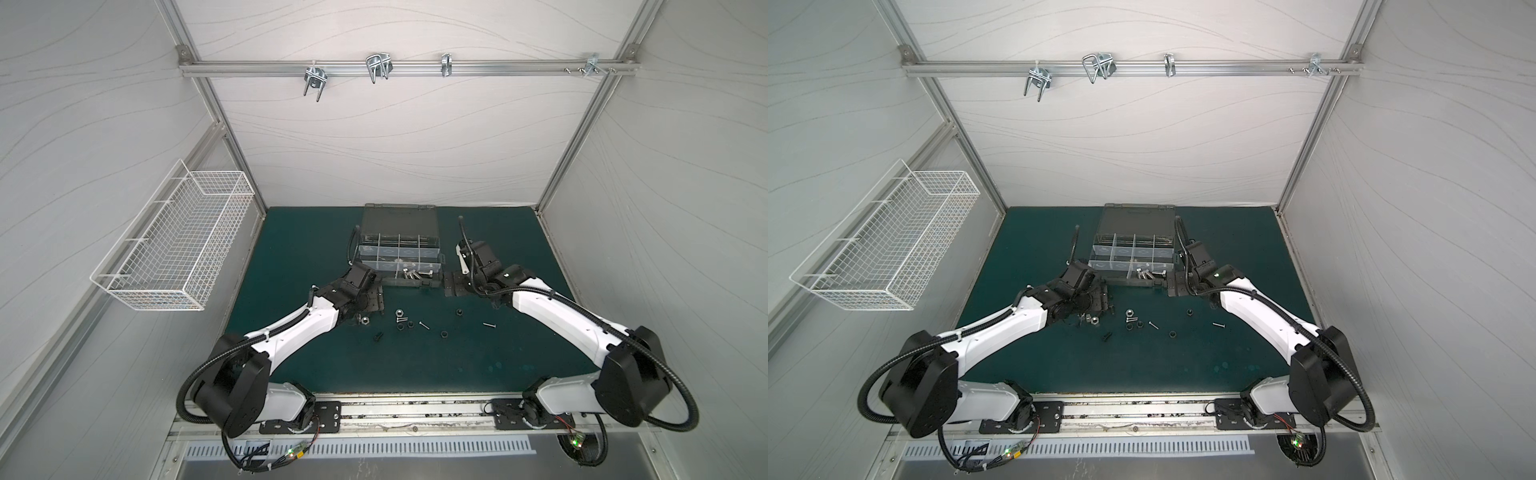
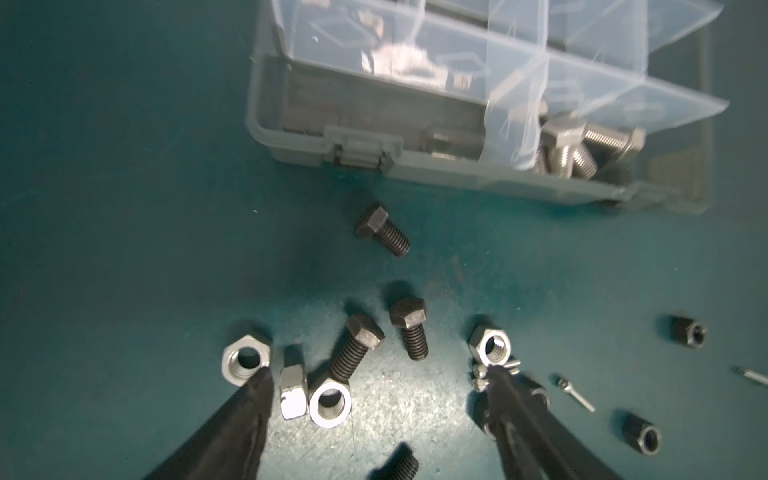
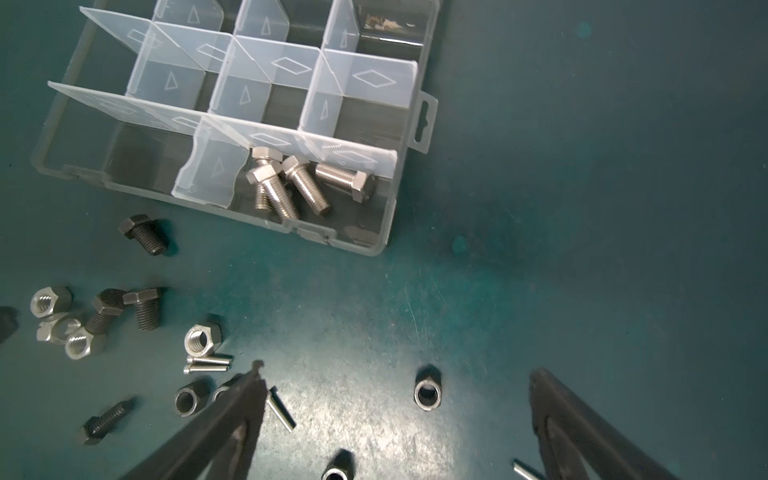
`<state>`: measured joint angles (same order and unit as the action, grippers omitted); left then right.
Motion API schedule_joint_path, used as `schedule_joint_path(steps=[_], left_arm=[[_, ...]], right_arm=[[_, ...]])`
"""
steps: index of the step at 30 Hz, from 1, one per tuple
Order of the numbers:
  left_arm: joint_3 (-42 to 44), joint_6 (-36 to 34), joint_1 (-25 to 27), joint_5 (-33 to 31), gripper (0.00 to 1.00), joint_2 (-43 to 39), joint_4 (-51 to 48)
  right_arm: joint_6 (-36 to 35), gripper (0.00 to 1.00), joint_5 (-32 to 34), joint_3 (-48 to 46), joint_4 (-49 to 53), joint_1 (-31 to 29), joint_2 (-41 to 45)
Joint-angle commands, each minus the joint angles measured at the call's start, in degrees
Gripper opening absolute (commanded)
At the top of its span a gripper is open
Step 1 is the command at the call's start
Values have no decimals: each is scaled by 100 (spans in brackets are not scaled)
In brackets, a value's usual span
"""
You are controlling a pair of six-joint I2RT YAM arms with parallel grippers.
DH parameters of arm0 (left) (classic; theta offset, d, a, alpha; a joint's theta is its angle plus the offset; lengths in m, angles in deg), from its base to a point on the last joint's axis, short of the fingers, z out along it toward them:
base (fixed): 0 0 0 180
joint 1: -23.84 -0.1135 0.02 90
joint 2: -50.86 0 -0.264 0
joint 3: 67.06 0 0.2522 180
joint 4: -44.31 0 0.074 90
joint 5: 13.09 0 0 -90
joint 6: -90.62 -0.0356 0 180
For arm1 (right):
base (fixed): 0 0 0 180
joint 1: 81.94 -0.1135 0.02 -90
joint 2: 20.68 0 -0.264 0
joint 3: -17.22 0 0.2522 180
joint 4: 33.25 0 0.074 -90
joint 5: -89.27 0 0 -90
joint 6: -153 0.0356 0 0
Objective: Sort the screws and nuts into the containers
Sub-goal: 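Reach the left gripper over the black bolts while the right arm moves beside the box, then lower the left gripper onto a black hex bolt and close on it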
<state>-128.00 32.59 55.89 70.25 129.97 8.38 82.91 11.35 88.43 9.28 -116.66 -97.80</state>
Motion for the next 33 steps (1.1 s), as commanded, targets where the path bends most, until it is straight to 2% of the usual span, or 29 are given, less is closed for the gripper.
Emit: schedule_joint_path(steps=[1, 12, 15, 18, 26, 33], left_arm=[[-318, -334, 43, 224, 75, 348, -351], [-437, -542, 42, 248, 62, 1021, -354], [-485, -564, 42, 192, 56, 1136, -334], [-568, -577, 45, 157, 55, 1258, -361], [-748, -595, 46, -43, 41, 1511, -600], [-727, -640, 46, -121, 40, 1558, -687]], right_arm=[[219, 99, 162, -91, -93, 56, 291], [267, 99, 402, -70, 11, 74, 290], [218, 99, 407, -11, 39, 71, 260], [197, 99, 435, 27, 45, 71, 268], [49, 99, 556, 117, 116, 71, 277], [-31, 99, 563, 118, 74, 72, 354]])
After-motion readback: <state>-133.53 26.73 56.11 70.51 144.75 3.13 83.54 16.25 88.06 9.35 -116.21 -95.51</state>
